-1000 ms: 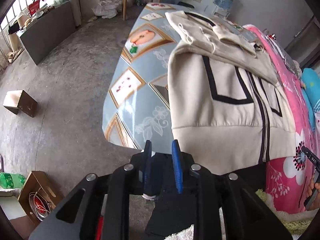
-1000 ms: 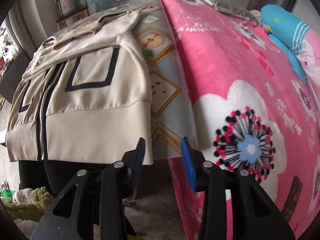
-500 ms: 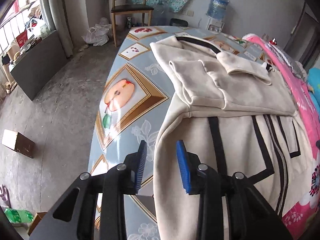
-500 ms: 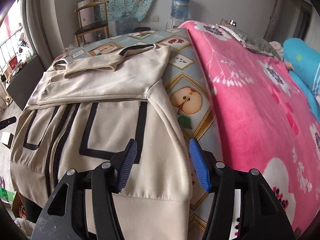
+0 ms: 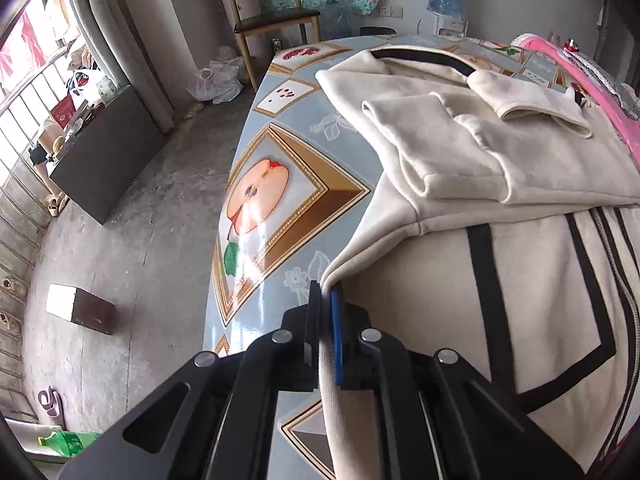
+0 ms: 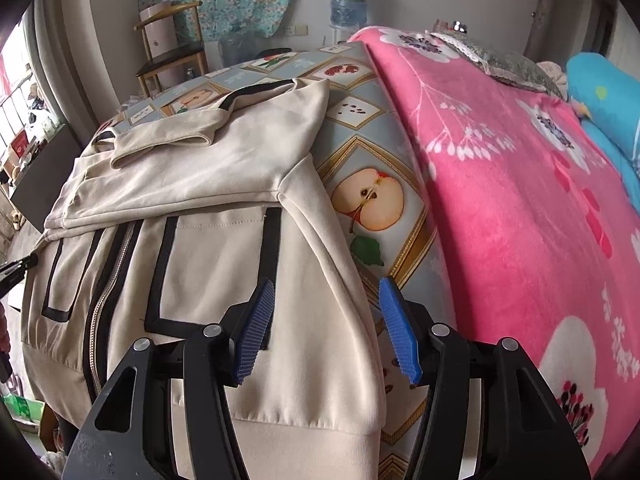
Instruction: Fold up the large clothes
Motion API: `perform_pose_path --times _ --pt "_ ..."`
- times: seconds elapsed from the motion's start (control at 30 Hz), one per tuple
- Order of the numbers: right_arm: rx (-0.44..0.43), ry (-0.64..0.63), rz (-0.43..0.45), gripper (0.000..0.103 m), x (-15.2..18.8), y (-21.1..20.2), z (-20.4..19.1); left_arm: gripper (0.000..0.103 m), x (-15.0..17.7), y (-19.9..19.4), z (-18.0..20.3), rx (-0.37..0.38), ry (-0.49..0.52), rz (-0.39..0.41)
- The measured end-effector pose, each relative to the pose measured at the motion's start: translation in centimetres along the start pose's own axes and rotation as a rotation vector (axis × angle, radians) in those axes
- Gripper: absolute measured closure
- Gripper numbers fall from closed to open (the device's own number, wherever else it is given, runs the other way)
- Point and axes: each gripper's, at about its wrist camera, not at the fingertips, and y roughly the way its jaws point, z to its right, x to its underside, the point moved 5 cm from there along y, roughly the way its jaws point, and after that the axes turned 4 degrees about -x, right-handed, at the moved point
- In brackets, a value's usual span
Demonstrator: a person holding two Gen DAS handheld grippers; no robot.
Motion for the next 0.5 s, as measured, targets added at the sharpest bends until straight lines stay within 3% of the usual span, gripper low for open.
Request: perform_pose_path --times 0.17,0.2,0.23,0.27,0.37,0.43,0.5 --pt "0.026 -0.072 -0.052 0.053 -0.9 3.0 -0.4 0.095 0.0 -0.8 0.4 -0.023 0.055 0.016" --pt "0.041 -0.082 -0.074 0.063 -0.7 3.6 -0.3 0.094 0.0 -1.3 0.4 -0.024 0.063 0.029" --pt "0.063 -0.090 -0.098 0.081 -0.4 4.2 -0.1 0.094 0.0 -1.8 0.3 -0.029 0.072 0.040" --pt "0.090 -0.096 -0.110 0.087 -0.2 4.4 0.2 0.091 0.1 -2.4 0.2 -0.030 0.077 0.049" --pt "0.210 -0.126 -0.105 0.091 0.5 4.4 1.4 0.090 0.5 -3.7 -0.4 -0.044 0.072 0.065" --pt "0.204 -0.101 -0.105 0.091 0.7 4.1 2.2 0.090 0.9 -4.2 -1.3 -0.090 0.062 0.074" --pt "0.195 -0.082 -0.084 0.084 0.7 2.9 2.4 0.090 1.3 -4.8 -2.2 -0.090 0.032 0.070"
